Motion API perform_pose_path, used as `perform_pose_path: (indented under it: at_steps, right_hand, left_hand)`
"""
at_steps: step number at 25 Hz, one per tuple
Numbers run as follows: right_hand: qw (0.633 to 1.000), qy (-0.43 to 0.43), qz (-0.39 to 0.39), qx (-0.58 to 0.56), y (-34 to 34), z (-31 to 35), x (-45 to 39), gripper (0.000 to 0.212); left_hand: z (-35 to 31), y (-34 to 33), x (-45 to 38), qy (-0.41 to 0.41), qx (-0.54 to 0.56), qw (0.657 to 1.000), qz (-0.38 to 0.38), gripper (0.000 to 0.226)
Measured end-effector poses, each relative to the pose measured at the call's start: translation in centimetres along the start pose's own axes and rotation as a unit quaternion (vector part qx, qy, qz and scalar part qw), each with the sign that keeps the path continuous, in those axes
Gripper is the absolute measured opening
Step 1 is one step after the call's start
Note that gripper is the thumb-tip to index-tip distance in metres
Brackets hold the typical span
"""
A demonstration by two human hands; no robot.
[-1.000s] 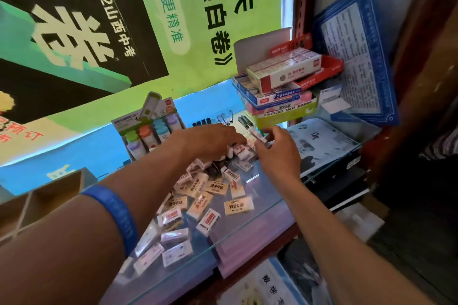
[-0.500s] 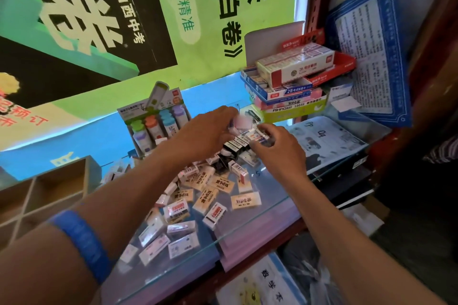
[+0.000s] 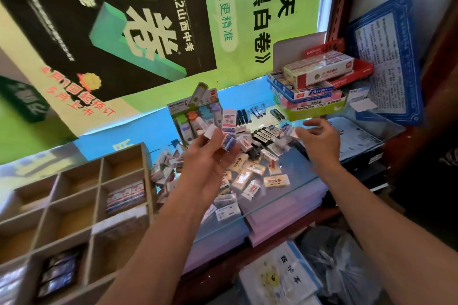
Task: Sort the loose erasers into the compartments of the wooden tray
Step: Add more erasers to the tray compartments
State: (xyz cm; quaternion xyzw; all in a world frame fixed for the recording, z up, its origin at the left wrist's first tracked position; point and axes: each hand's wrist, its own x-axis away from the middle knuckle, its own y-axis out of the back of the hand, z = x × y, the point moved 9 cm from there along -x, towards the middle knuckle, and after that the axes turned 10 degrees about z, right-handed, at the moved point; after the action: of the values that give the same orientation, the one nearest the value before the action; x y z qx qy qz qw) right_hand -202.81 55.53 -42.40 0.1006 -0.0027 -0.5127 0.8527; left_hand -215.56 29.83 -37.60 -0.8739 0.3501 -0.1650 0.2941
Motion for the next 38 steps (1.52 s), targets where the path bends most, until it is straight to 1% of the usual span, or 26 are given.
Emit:
perform_pose_path:
  at_steps: [1, 3, 6, 7, 9, 10, 11, 12, 14, 16, 17, 19, 20, 21, 22, 23, 24, 25, 27, 29, 31, 32, 34, 36, 37, 38]
  right_hand:
    - [1.0, -0.012, 0.017, -0.01, 0.0, -0.1, 0.2, 0.021]
    - [0.997, -0.02, 0.056, 0.041, -0.8, 0.2, 0.9, 0.018]
    - [0.996, -0.02, 0.027, 0.077, -1.0, 0.7, 2.6, 0.013]
    - [0.998, -0.04, 0.009, 0.049, -0.8, 0.8, 3.2, 0.017]
    - [0.991, -0.104, -0.018, -0.078, -0.5, 0.6, 4.6, 0.029]
    - [0.984, -0.133, -0.012, -0.118, -0.7, 0.4, 5.0, 0.03]
    - [0.98, -0.155, 0.017, -0.119, -1.3, 0.7, 5.6, 0.027]
    - [0.982, -0.164, 0.057, -0.079, -2.1, 1.1, 6.1, 0.02]
    - [0.98, -0.139, 0.132, 0.062, -3.7, 2.1, 7.1, 0.003]
    - [0.961, -0.099, 0.176, 0.19, -4.8, 2.0, 7.5, 0.027]
    - [0.951, -0.081, 0.174, 0.242, -4.9, 2.0, 7.4, 0.034]
    - [0.943, -0.05, 0.134, 0.301, -4.4, 2.1, 7.0, 0.03]
    - [0.953, -0.048, 0.099, 0.283, -3.6, 2.0, 6.8, 0.024]
    - [0.974, -0.063, 0.067, 0.208, -2.6, 1.9, 6.6, 0.019]
    - [0.992, -0.089, 0.047, 0.082, -1.9, 1.9, 6.9, 0.016]
    - [0.991, -0.111, 0.058, -0.046, -2.2, 2.2, 7.5, 0.014]
    - [0.978, -0.128, 0.102, -0.132, -3.3, 3.3, 8.7, 0.012]
    - [0.961, -0.133, 0.167, -0.174, -5.1, 4.9, 10.4, 0.011]
    - [0.934, -0.103, 0.291, -0.178, -9.0, 8.2, 14.7, 0.007]
    - [0.925, -0.022, 0.363, -0.107, -12.2, 11.0, 18.7, 0.005]
    - [0.916, 0.059, 0.398, -0.003, -15.0, 12.4, 21.6, 0.016]
    - [0.906, 0.075, 0.417, 0.021, -16.4, 12.7, 22.7, 0.023]
    - [0.899, 0.061, 0.434, -0.002, -18.3, 13.2, 24.3, 0.029]
    - [0.914, 0.022, 0.401, -0.058, -19.4, 13.0, 24.5, 0.032]
    - [0.92, -0.007, 0.38, -0.093, -19.7, 13.0, 24.5, 0.033]
    - [0.922, -0.038, 0.363, -0.132, -20.1, 12.8, 24.5, 0.032]
  left_hand:
    - [-0.1, 0.2, 1.0, 0.003, 0.053, 0.999, -0.003, 0.027]
    - [-0.4, 0.6, 3.2, 0.011, 0.106, 0.994, -0.01, 0.025]
    - [-0.3, 1.4, 6.1, 0.042, 0.144, 0.989, -0.012, 0.015]
    - [-0.3, 1.7, 7.0, 0.052, 0.154, 0.987, -0.009, 0.015]
    - [-0.4, 2.0, 8.1, 0.068, 0.169, 0.983, -0.003, 0.017]
    - [-0.5, 2.2, 8.5, 0.071, 0.17, 0.983, -0.004, 0.022]
    - [-0.5, 2.4, 8.7, 0.073, 0.17, 0.983, -0.007, 0.027]
    - [-0.5, 2.5, 8.9, 0.074, 0.169, 0.983, -0.008, 0.033]
    - [-0.4, 2.5, 9.1, 0.078, 0.165, 0.983, -0.01, 0.042]
    - [-0.3, 2.5, 9.2, 0.084, 0.154, 0.984, -0.012, 0.035]
    - [-0.3, 2.7, 9.3, 0.088, 0.14, 0.986, -0.02, 0.029]
    - [-0.2, 3.4, 9.3, 0.098, 0.094, 0.99, -0.047, 0.019]
    - [0.0, 3.9, 9.3, 0.106, 0.066, 0.99, -0.063, 0.018]
    - [0.2, 4.3, 9.2, 0.113, 0.044, 0.99, -0.073, 0.017]
    - [0.6, 4.5, 9.1, 0.121, 0.029, 0.989, -0.079, 0.016]
    - [1.0, 4.5, 8.9, 0.127, 0.021, 0.988, -0.083, 0.015]
    - [1.3, 4.1, 8.9, 0.132, 0.023, 0.987, -0.084, 0.013]
    - [1.7, 3.6, 8.9, 0.132, 0.035, 0.987, -0.079, 0.015]
    - [1.9, 2.2, 8.9, 0.122, 0.061, 0.989, -0.049, 0.027]
    - [1.2, 2.4, 9.4, 0.101, 0.053, 0.992, -0.047, 0.03]
    - [-0.3, 4.9, 10.4, 0.069, 0.035, 0.992, -0.098, 0.019]
    - [-1.5, 6.6, 11.2, 0.053, 0.027, 0.99, -0.127, 0.018]
    - [-4.3, 10.2, 12.9, 0.016, 0.019, 0.985, -0.169, 0.025]
    - [-8.0, 14.3, 15.0, -0.04, -0.015, 0.977, -0.209, 0.02]
    - [-10.2, 16.6, 16.2, -0.069, -0.077, 0.965, -0.241, 0.018]
    - [-12.5, 18.8, 17.4, -0.09, -0.169, 0.942, -0.275, 0.017]
